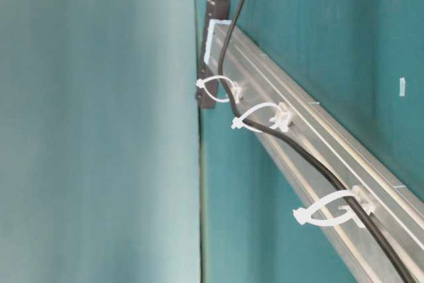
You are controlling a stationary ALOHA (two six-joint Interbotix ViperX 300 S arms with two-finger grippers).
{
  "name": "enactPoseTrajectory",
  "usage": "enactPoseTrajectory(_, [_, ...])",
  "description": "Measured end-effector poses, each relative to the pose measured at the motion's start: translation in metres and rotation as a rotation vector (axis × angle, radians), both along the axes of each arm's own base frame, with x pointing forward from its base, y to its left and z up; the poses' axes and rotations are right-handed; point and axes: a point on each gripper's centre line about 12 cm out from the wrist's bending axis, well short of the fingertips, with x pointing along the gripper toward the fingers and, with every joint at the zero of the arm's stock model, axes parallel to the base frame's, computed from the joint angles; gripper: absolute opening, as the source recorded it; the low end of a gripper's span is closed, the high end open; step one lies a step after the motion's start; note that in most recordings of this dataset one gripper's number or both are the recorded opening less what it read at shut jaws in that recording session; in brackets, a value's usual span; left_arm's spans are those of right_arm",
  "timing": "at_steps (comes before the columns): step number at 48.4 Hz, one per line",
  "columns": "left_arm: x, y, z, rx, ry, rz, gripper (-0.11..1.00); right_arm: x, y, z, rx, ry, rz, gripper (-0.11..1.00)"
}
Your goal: Pass the USB cable through three rings with both arms.
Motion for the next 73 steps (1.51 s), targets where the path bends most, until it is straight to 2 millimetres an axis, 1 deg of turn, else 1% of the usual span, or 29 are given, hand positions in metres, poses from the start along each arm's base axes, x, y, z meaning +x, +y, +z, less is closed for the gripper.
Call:
enactPoseTrajectory(7, [-0.018, -0.002, 0.011, 0.007, -0.050, 0.001, 0.92, -0.028, 0.006, 0.021, 0.023, -0.089, 0.001, 0.86])
enactPoseTrajectory(11, [-0.024, -0.002, 0.014, 0.007, -0.070, 0.001, 0.92, -0.046, 0.011, 0.030, 0.037, -0.127, 0.008, 0.86])
enactPoseTrajectory(15, [-0.025, -0.003, 0.010, 0.008, -0.064, 0.001, 0.92, -0.059, 0.014, 0.030, 0.055, -0.128, 0.011, 0.86])
enactPoseTrajectory(19, [-0.024, -0.002, 0.003, 0.006, -0.046, 0.002, 0.92, -0.068, 0.016, 0.030, 0.072, -0.125, 0.014, 0.86])
enactPoseTrajectory(25, [-0.021, -0.002, -0.003, 0.002, -0.023, 0.001, 0.92, -0.072, 0.017, 0.028, 0.098, -0.115, 0.016, 0.86])
enactPoseTrajectory(34, [-0.021, -0.003, -0.003, 0.002, -0.024, -0.004, 0.92, -0.072, 0.017, 0.027, 0.106, -0.113, 0.014, 0.86])
enactPoseTrajectory(43, [-0.022, -0.003, -0.002, 0.000, -0.026, -0.005, 0.92, -0.072, 0.017, 0.022, 0.110, -0.101, 0.013, 0.86])
enactPoseTrajectory(51, [-0.021, -0.005, -0.007, -0.020, -0.016, -0.015, 0.92, -0.072, 0.017, 0.021, 0.110, -0.099, 0.013, 0.86])
enactPoseTrajectory(55, [-0.020, -0.005, -0.009, -0.022, -0.012, -0.016, 0.92, -0.072, 0.016, 0.017, 0.107, -0.091, 0.009, 0.86])
enactPoseTrajectory(65, [-0.020, -0.005, -0.013, -0.024, -0.003, -0.016, 0.92, -0.080, 0.013, 0.015, 0.087, -0.098, -0.019, 0.86])
enactPoseTrajectory(73, [-0.020, -0.005, -0.014, -0.020, 0.001, -0.016, 0.92, -0.087, 0.014, 0.015, 0.081, -0.119, -0.024, 0.86])
